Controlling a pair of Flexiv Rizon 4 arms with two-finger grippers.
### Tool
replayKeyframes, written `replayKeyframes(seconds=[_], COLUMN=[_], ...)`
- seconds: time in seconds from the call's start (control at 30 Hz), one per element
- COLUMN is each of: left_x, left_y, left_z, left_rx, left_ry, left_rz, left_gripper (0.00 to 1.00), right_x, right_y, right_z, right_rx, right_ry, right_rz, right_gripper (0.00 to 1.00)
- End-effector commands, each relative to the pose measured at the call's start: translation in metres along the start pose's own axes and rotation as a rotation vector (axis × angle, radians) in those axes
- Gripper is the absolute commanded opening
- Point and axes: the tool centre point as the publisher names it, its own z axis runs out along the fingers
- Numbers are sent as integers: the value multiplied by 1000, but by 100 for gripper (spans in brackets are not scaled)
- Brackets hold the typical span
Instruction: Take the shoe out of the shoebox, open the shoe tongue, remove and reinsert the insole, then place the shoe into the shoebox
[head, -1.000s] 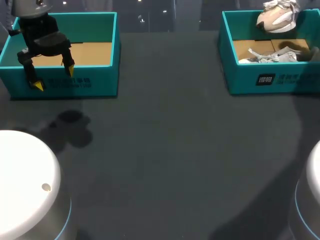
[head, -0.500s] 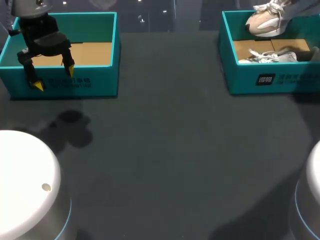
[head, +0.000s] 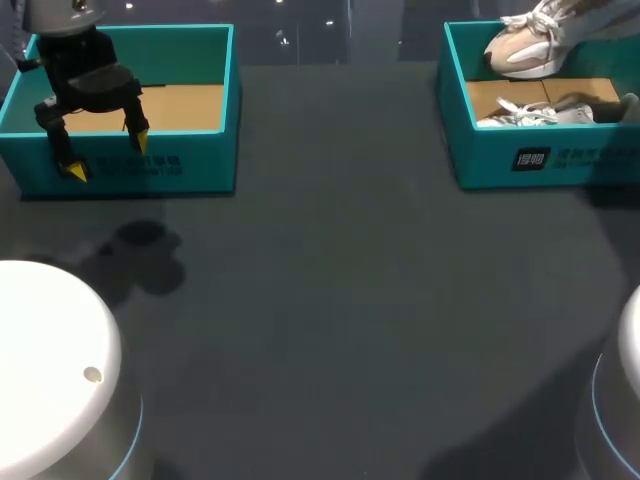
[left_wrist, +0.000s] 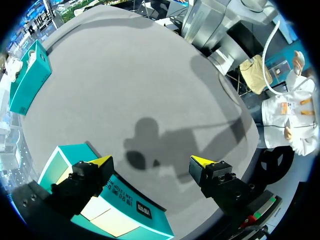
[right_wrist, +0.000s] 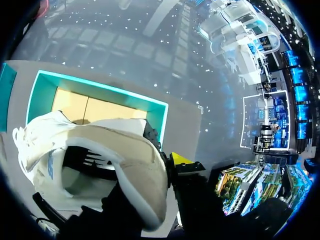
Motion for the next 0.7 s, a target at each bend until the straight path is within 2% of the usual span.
replayKeyframes(seconds=[0.03,0.13,0.17,0.57,0.7], left_x=[1,1,1,1,1], left_y=[0,0,0,0,0], left_z=[0,0,0,0,0], left_rx=[-3,-3,-3,-3,-3], left_ry=[-1,-1,-1,-1,-1], left_rz=[1,1,1,1,1], left_gripper=[100,100,100,100,100], right_x=[9,12,13,14,16], right_y=[-5,-4,-3,-3,-4], right_z=[15,20,21,22,44], right_rx=[-24,-34,-7,6,11], right_ry=[-21,-53,-73,-70,-28], right_rz=[47,87,99,108,176], right_gripper=[0,0,0,0,0])
